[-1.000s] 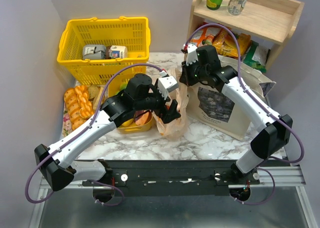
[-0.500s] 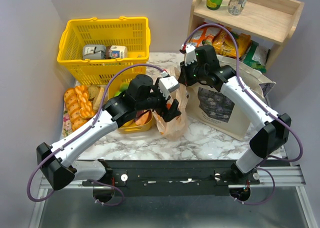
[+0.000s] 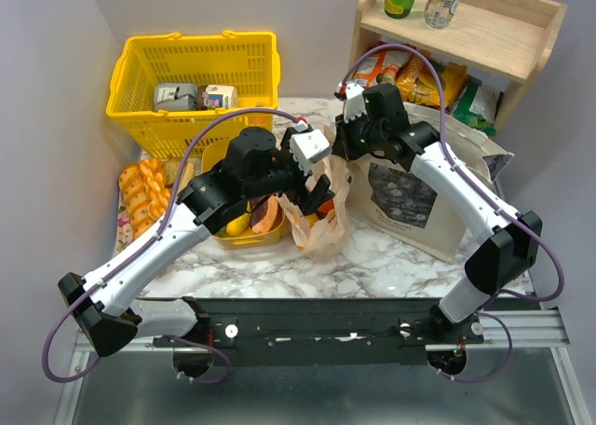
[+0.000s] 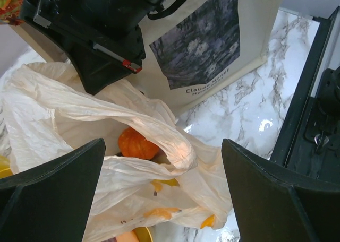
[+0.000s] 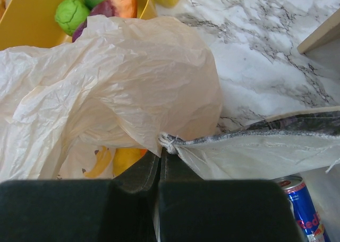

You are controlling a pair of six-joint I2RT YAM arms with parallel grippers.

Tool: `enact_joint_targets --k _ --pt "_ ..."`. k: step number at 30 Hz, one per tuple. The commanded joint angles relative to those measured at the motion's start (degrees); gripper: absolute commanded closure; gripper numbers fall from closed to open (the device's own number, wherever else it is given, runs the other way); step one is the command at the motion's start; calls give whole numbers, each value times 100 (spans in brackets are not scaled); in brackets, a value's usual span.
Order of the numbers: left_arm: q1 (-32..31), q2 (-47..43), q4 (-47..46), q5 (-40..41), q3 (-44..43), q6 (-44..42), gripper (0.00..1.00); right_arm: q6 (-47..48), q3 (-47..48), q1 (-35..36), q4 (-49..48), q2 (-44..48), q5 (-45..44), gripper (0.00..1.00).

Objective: Place the mixed food into the grocery bags and tie them

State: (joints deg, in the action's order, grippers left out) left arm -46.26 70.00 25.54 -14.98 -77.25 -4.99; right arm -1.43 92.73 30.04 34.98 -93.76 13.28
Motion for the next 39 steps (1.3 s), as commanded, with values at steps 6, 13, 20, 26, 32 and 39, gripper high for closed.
enact_joint_targets --k 6,13,20,26,32,39 --pt "-15 400 460 -277 -53 -169 1 64 131 37 -141 -64 105 93" --pt "-23 655 654 -251 -9 -116 1 64 167 37 -150 -46 87 93" --pt "-129 823 891 468 -62 -247 5 46 298 37 -141 -81 105 93" --pt "-278 779 611 1453 263 -406 1 46 316 37 -141 -117 149 93" --pt "-489 902 584 2727 457 -608 2 46 290 37 -158 -99 175 93" --pt "-612 858 197 3387 781 -757 34 38 290 37 -194 -64 272 93"
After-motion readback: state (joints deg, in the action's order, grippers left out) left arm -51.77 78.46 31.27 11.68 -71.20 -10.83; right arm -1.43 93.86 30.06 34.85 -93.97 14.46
